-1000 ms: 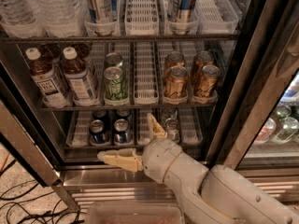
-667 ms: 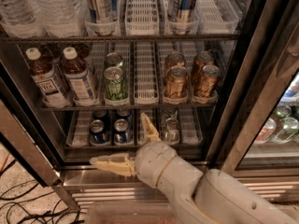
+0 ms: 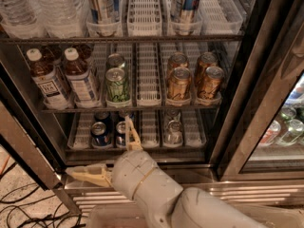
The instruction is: Pick blue plastic bottle from middle shelf of fridge
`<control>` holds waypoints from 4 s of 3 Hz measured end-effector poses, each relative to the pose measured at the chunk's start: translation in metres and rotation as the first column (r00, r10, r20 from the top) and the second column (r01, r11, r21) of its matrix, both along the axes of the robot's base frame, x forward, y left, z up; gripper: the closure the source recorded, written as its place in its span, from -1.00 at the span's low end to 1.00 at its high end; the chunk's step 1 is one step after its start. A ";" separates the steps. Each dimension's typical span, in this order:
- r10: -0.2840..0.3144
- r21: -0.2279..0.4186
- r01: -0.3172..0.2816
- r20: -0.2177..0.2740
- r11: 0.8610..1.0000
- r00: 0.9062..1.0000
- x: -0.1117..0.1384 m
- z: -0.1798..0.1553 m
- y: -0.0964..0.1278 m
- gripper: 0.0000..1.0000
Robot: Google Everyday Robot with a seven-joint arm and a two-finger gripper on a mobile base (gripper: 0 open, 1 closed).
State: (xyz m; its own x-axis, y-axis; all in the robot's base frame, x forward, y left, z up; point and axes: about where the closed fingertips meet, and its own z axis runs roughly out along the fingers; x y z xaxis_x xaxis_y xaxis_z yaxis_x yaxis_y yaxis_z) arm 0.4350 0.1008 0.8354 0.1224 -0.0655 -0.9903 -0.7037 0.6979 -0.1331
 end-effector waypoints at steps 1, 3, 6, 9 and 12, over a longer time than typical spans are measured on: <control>-0.038 0.027 0.039 -0.021 0.999 0.999 0.008 -0.002 0.023 -1.00; -0.155 0.034 0.156 -0.048 0.987 0.987 0.040 -0.012 0.047 -1.00; -0.196 0.052 0.197 -0.025 0.979 0.980 0.059 0.002 0.051 -1.00; -0.185 0.058 0.187 -0.034 0.981 0.982 0.105 0.002 0.058 -1.00; -0.185 0.058 0.187 -0.034 0.981 0.982 0.105 0.002 0.058 -0.40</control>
Offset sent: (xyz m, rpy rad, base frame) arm 0.0387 0.0565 -0.0162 0.0663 0.0808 -0.1772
